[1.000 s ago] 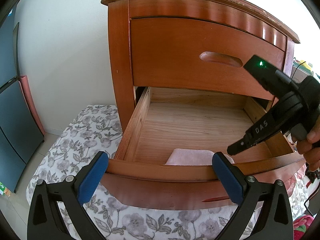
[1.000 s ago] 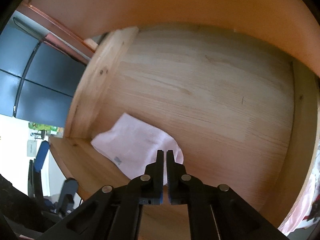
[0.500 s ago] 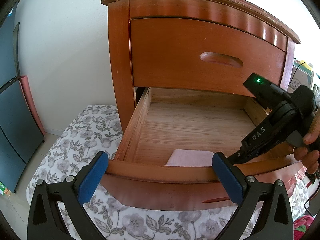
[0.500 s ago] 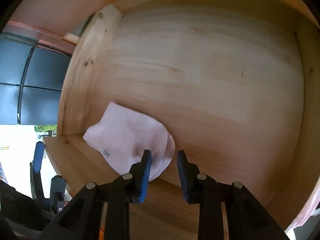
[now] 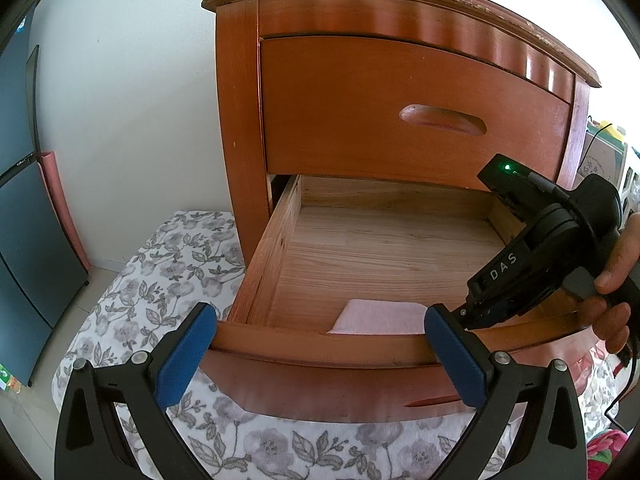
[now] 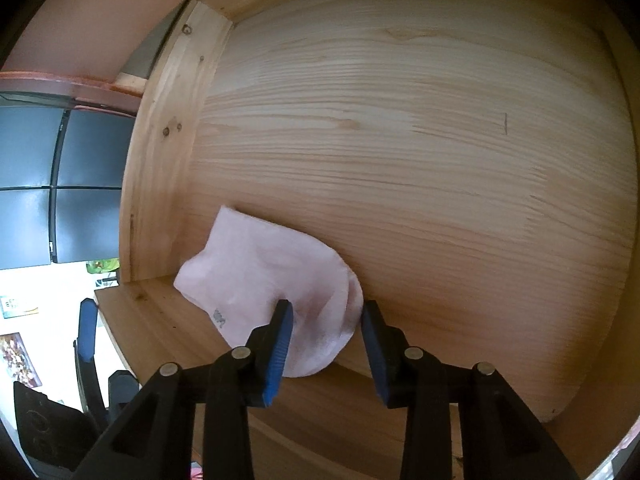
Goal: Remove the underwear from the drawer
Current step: 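Grasp the small pink sock and lift it with the right gripper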
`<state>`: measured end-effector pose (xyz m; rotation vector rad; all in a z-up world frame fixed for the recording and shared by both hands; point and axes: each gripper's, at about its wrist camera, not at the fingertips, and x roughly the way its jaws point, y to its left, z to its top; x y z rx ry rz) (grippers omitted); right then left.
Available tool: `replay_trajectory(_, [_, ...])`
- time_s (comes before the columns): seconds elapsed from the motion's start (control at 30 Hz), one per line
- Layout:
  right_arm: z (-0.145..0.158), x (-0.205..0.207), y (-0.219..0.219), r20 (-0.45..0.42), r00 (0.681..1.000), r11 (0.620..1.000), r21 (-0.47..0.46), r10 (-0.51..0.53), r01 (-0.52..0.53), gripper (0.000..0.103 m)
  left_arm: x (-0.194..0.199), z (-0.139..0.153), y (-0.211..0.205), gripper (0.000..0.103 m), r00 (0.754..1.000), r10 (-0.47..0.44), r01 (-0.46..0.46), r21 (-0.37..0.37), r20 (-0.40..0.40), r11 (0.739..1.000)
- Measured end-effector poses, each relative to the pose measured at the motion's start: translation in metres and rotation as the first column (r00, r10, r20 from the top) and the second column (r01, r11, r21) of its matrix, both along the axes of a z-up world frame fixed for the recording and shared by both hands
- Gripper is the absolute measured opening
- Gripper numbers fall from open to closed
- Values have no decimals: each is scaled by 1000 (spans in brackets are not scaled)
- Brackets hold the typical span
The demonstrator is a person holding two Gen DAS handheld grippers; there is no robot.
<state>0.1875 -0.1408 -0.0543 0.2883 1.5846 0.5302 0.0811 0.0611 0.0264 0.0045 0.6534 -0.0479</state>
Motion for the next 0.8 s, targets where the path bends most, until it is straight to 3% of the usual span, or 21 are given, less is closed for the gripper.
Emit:
replay_trajectory(0.23, [9,-3,-3,65,998,1000,-17,-10,11,12,-1,0,0,103,1000,0,0,0,1,1000])
replay_trajectory(0.47, [29,-13,-11,148,989,1000,-18,-22,25,9,-1,0,0,103,1000,1,-1,0,1,1000])
replay_trajectory(0.8, [81,-34,-24,258,966,999,-19,-37,43,9,-1,1,0,103,1000,3,-3,1,1,1000])
